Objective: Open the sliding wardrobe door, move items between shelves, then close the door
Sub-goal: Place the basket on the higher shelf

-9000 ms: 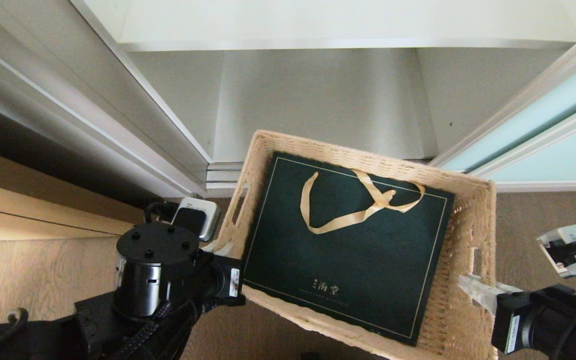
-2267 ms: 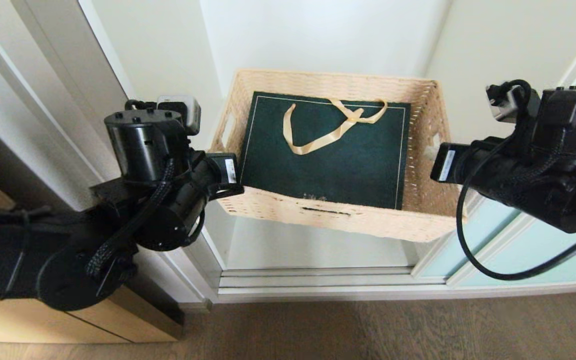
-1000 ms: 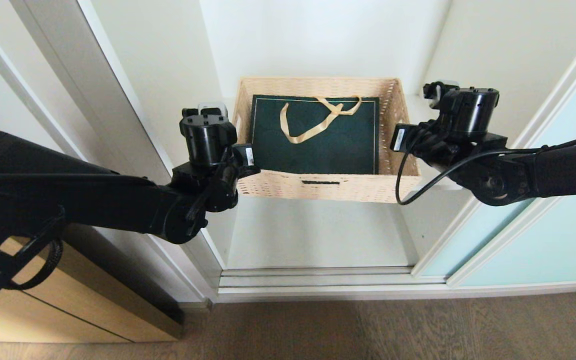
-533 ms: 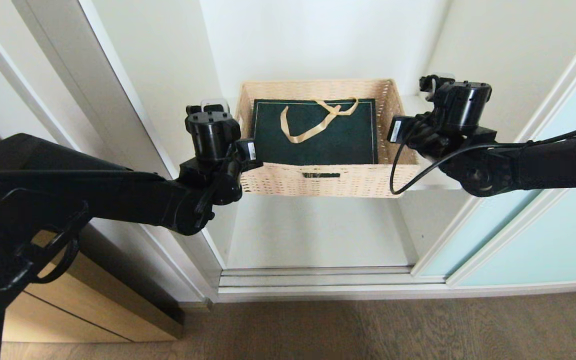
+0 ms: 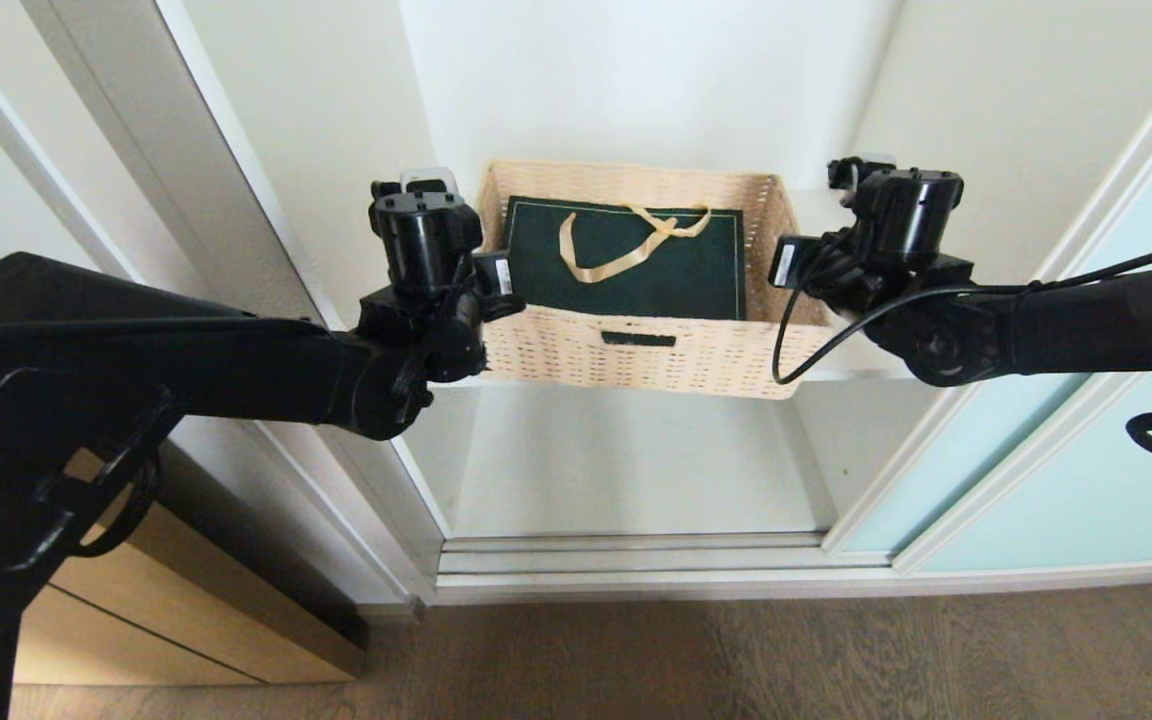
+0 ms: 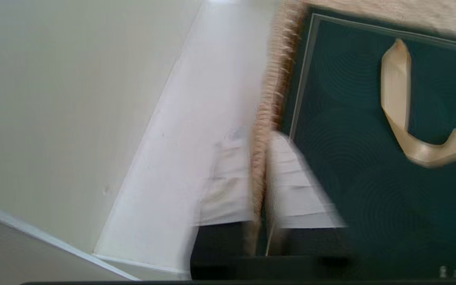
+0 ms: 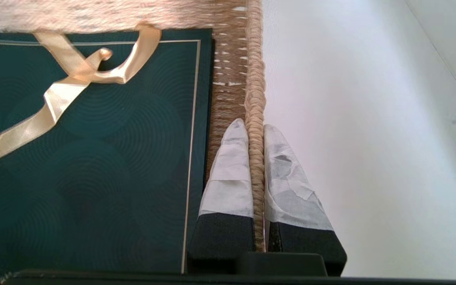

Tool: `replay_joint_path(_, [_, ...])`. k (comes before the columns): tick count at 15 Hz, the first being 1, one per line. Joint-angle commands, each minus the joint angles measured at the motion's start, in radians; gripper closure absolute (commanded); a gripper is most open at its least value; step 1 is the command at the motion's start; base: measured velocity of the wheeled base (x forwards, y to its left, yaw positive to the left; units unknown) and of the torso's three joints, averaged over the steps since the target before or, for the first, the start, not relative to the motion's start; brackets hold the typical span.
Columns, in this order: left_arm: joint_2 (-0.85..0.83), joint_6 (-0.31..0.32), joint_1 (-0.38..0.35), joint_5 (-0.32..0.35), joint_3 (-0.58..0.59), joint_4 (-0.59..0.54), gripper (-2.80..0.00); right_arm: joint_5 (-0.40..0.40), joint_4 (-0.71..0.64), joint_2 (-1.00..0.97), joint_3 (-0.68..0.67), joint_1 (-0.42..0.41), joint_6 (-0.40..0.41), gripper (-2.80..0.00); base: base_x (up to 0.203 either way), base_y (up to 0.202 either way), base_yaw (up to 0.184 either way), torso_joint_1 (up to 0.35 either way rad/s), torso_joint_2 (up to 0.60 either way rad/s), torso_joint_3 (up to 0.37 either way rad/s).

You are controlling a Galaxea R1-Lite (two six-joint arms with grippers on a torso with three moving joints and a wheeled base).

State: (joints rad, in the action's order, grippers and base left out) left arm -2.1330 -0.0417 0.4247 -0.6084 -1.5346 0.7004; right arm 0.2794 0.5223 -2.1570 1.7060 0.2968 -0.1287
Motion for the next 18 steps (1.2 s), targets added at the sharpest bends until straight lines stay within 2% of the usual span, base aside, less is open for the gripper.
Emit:
replay_joint_path(1, [-0.001,0.003,-0.001,-0.028,-0.034,-0.005,-2.8,0.001,-0.003,-0.001,0.013,0.001,0.0,0.0,0.0,0.0,0.0,0.0,0.0,0.0])
replay_joint_path(7, [-0.007,-0.001,-0.001,-0.028,-0.081,0.005,-2.8,0.001,-0.061,-0.005,0.067,0.002,-0.006,0.0,0.0,0.0,0.0,0.0,0.0,0.0])
replay_joint_path(10, [0.078,0.0,0.013,-0.026,-0.048,-0.005,-2.8,0.001,-0.062,-0.018,0.073,0.002,-0.005,0.0,0.0,0.0,0.0,0.0,0.0,0.0])
replay_joint_path(11, [0.108,0.002,0.03,-0.023,-0.034,-0.021,0.0,0.001,-0.061,-0.026,0.074,0.002,-0.006,0.0,0.0,0.0,0.0,0.0,0.0,0.0])
replay_joint_path(13, [0.191,0.0,0.083,0.0,0.034,-0.069,0.0,0.001,-0.061,-0.024,0.075,0.002,-0.009,0.0,0.0,0.0,0.0,0.0,0.0,0.0])
replay_joint_path(16, [0.32,-0.007,0.171,0.076,0.256,-0.121,0.0,0.003,-0.059,-0.007,0.061,0.001,-0.012,0.0,0.0,0.0,0.0,0.0,0.0,0.0])
replay_joint_path(18, [0.372,-0.039,0.224,0.114,0.403,-0.146,0.0,0.003,-0.058,-0.005,0.061,0.001,-0.012,0.0,0.0,0.0,0.0,0.0,0.0,0.0])
